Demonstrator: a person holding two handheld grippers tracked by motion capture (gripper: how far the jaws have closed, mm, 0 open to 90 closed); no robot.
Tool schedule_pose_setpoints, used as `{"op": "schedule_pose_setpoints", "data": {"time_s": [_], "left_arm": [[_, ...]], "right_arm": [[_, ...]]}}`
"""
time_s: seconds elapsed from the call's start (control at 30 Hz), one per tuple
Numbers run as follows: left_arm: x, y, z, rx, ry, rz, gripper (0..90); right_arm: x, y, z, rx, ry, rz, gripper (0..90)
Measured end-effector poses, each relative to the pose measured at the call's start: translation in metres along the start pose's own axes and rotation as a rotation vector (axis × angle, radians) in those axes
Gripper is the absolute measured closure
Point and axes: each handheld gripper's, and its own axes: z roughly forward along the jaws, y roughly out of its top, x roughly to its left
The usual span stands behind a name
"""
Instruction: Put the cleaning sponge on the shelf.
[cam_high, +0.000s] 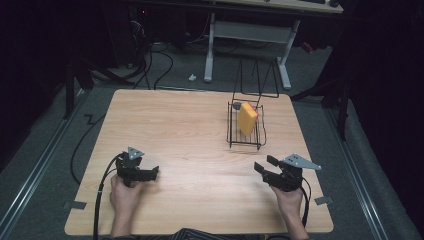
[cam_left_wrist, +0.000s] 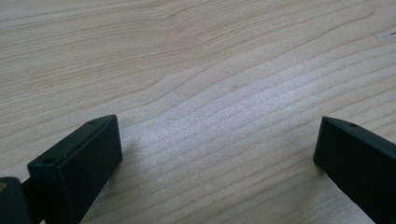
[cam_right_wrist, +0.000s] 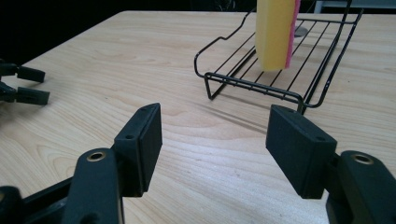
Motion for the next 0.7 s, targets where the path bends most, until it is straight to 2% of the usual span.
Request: {"op": "schedule_pose_setpoints", "data": {"time_s": [0.7], "left_arm": [[0.0, 0.0, 0.0, 0.001, -0.001, 0.0, 1.5]], "right_arm": [[-0.006, -0.013, 0.021, 0.047, -0.024, 0.021, 36.8]]}}
